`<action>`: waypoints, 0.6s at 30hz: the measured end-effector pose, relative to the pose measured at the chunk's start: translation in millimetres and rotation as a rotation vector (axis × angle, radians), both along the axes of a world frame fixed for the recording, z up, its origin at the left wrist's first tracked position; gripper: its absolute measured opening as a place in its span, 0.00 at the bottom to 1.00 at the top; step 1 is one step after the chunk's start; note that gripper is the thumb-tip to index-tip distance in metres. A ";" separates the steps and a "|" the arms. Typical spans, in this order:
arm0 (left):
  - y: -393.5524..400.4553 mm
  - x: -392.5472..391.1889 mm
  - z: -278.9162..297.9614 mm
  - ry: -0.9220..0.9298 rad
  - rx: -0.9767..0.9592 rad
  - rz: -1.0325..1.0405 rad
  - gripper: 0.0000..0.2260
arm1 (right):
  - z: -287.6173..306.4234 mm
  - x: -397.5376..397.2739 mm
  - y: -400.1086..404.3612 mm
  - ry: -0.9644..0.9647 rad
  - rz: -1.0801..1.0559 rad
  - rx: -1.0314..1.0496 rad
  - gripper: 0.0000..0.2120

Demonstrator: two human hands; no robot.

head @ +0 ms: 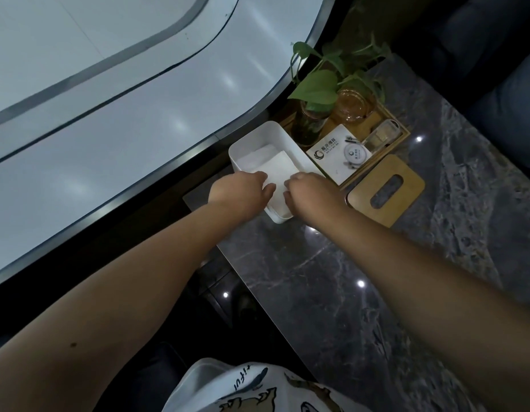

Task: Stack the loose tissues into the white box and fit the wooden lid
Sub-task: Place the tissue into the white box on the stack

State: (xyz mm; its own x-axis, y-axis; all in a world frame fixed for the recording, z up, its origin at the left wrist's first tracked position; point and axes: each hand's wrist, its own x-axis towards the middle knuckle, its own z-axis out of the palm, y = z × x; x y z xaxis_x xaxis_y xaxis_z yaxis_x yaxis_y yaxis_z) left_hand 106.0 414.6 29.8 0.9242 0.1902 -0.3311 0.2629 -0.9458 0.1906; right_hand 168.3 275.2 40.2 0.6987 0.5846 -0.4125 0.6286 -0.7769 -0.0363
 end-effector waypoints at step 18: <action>2.8 3.6 10.0 0.093 -0.036 -0.020 0.21 | 1.2 -1.3 6.0 -0.004 -0.139 -0.058 0.15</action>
